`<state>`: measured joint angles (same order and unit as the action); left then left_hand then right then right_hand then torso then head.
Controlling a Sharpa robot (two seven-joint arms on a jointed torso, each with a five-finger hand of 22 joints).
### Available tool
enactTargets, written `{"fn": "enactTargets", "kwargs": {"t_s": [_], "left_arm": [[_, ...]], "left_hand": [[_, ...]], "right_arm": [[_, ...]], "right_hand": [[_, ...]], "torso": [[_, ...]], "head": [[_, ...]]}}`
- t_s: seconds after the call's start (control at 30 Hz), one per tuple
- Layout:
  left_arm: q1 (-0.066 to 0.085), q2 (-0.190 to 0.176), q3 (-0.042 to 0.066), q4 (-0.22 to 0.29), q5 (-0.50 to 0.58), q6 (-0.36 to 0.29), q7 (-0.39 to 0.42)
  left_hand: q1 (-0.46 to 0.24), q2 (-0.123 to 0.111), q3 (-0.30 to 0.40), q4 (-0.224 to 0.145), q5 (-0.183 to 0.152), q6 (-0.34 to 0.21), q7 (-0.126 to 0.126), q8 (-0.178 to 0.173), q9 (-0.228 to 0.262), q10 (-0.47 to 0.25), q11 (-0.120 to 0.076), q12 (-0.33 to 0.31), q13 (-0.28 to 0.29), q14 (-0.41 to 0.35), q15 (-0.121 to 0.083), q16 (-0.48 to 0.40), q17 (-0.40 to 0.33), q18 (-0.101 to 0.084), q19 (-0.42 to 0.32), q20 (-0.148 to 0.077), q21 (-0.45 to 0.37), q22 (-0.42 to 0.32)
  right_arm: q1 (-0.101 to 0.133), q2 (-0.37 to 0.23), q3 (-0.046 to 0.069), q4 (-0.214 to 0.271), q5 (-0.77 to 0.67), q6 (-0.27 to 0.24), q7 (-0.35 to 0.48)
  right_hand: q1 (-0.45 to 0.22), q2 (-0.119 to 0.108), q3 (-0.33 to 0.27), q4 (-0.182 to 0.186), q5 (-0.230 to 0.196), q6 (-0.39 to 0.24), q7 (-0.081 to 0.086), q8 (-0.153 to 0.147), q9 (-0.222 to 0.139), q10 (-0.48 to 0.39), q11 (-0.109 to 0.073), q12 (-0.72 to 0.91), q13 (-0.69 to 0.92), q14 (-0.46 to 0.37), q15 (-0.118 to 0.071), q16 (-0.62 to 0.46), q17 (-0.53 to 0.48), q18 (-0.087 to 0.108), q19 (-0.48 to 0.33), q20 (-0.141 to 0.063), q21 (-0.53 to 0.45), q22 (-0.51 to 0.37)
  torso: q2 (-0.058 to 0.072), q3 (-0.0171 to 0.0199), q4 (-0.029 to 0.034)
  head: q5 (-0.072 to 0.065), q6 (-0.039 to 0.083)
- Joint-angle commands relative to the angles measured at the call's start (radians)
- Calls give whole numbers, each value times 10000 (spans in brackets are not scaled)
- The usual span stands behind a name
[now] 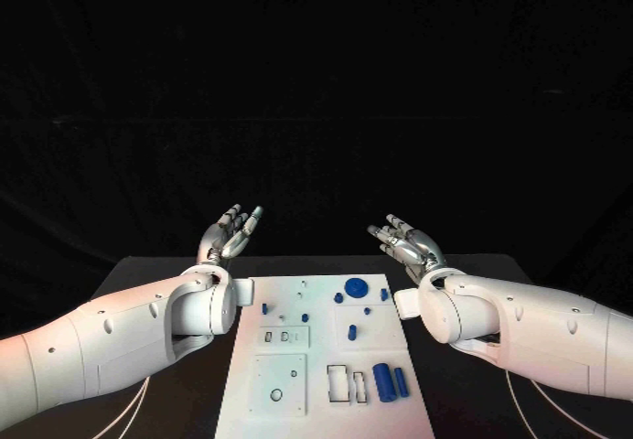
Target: Assemble the parts on the task board
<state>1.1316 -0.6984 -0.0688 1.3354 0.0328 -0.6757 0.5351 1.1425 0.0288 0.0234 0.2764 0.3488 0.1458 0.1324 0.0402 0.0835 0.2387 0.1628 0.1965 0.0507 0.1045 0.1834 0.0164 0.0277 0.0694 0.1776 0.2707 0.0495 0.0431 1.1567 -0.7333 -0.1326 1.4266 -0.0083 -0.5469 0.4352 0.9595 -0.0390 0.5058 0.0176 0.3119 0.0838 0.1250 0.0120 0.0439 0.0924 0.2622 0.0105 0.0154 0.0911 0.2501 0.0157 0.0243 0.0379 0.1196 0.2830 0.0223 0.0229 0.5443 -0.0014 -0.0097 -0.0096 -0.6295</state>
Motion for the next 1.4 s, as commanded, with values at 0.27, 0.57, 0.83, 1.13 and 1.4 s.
{"fn": "enactTargets", "kwargs": {"t_s": [0.27,0.57,0.83,1.13,1.4], "left_arm": [[24,44,0,-30,118,603,378],[286,-639,1,170,-795,1911,-228],[458,-1165,-1,912,-1558,2589,-791],[707,-2080,11,2309,-1883,3079,-1005],[819,-2621,105,3286,-1721,3265,-1071]], "left_hand": [[1922,-99,-242,34,460,4188,1521,1837,1427,3891,864,1907,152,5914,376,2387,1267,652,3489,114,1804,863],[3009,-375,-254,-75,434,6180,883,2558,1650,6775,176,1171,159,8277,-402,3158,1891,1150,5928,-129,2463,889],[3535,-790,38,108,626,6759,563,2517,1679,8305,-303,653,258,9885,-985,4059,3036,1144,7400,-697,2713,831],[3535,-876,133,118,439,6872,562,2502,1703,8314,-270,434,239,9652,-944,4054,3245,1131,7390,-672,2601,753],[3379,-905,111,126,357,6824,590,2430,1696,8348,-261,327,243,9714,-957,4165,3416,1140,7499,-678,2601,735]], "right_arm": [[345,172,-379,-488,-509,2686,-820],[1044,53,-372,-1349,-6641,2162,-1133],[1391,16,-365,-1251,-9472,2822,-2184],[1704,48,-347,-885,-13098,3174,-3722],[1779,66,-344,-436,-15094,2779,-4396]], "right_hand": [[2133,-365,495,-1688,-190,4142,1740,1484,1339,4996,17,1168,492,4955,-96,1655,1111,826,4605,45,1707,856],[2286,-604,369,-2201,-3,7175,1261,2480,1960,8310,-587,1404,501,8104,-831,2393,1686,1440,7092,-83,2303,907],[2175,-844,230,-2453,127,8117,831,2661,2250,9779,-1063,1179,548,9794,-1418,2761,2380,1449,8470,-663,2869,1096],[1980,-1188,-353,-2454,87,8545,524,2566,2645,10443,-1466,811,703,11912,-2109,4289,4148,1438,10108,-1390,4451,1976],[1828,-1436,-274,-2256,361,8830,360,2289,3072,10630,-1648,693,1103,12564,-2384,6962,6329,1411,10564,-1711,6393,3386]], "torso": [[1,-3,-3],[290,-42,43],[578,-65,58],[1120,-161,130],[1488,-231,192]], "head": [[1,2],[22,-343],[20,-341],[-32,-369],[-73,-397]]}}
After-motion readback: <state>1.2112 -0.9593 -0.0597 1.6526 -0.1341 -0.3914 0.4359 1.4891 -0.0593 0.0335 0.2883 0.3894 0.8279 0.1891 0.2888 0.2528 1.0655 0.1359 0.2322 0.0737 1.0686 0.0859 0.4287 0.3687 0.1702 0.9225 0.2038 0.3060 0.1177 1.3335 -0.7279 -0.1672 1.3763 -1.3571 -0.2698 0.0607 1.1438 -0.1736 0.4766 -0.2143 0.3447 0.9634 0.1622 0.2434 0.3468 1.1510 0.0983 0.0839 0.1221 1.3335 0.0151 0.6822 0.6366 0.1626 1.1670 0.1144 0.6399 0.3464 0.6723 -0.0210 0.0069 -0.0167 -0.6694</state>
